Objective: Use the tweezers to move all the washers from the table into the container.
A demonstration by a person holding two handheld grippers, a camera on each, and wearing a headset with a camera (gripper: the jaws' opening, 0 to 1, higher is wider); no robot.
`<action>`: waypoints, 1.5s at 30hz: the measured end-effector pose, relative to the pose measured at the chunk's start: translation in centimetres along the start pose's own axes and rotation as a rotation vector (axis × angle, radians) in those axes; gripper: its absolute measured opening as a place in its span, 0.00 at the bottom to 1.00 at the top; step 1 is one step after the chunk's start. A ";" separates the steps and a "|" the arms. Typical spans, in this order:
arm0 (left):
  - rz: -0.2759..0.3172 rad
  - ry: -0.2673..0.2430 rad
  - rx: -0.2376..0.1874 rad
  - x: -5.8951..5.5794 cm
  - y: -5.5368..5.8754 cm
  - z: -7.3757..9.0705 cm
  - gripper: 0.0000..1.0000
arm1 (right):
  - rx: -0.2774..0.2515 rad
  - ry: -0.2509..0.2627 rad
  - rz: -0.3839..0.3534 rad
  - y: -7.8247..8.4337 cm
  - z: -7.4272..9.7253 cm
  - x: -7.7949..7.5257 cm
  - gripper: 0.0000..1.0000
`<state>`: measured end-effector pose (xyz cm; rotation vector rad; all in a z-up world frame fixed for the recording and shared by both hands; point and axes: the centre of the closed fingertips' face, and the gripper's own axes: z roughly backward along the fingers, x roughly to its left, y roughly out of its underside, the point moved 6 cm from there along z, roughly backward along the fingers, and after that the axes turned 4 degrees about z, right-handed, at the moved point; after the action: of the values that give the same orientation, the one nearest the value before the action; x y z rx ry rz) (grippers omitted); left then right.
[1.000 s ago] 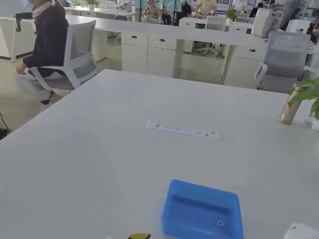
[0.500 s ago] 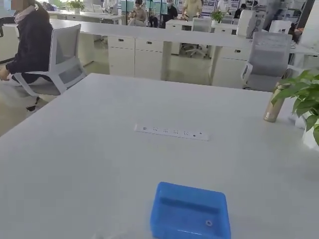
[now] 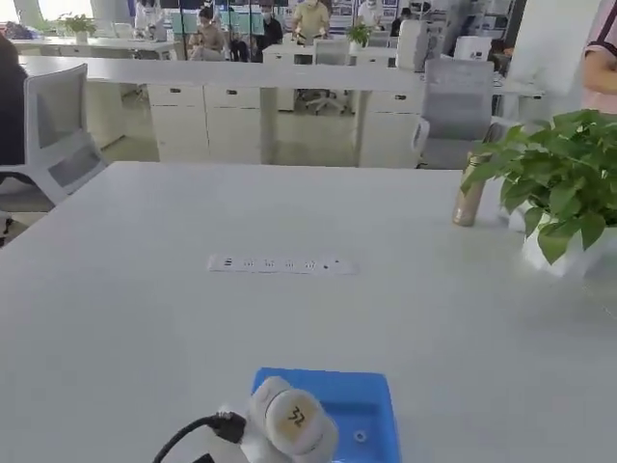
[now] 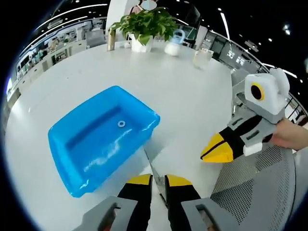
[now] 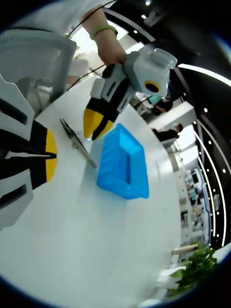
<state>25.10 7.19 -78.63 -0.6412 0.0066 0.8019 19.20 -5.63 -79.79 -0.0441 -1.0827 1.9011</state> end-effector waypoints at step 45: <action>-0.249 0.057 -0.227 -2.1 1.4 9.1 0.00 | 0.052 -0.076 0.145 -0.1 -1.4 2.1 0.00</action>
<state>20.58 11.35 -71.49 -0.8611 -0.1122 0.5470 18.69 -3.21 -79.79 -0.0213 -1.1054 2.0751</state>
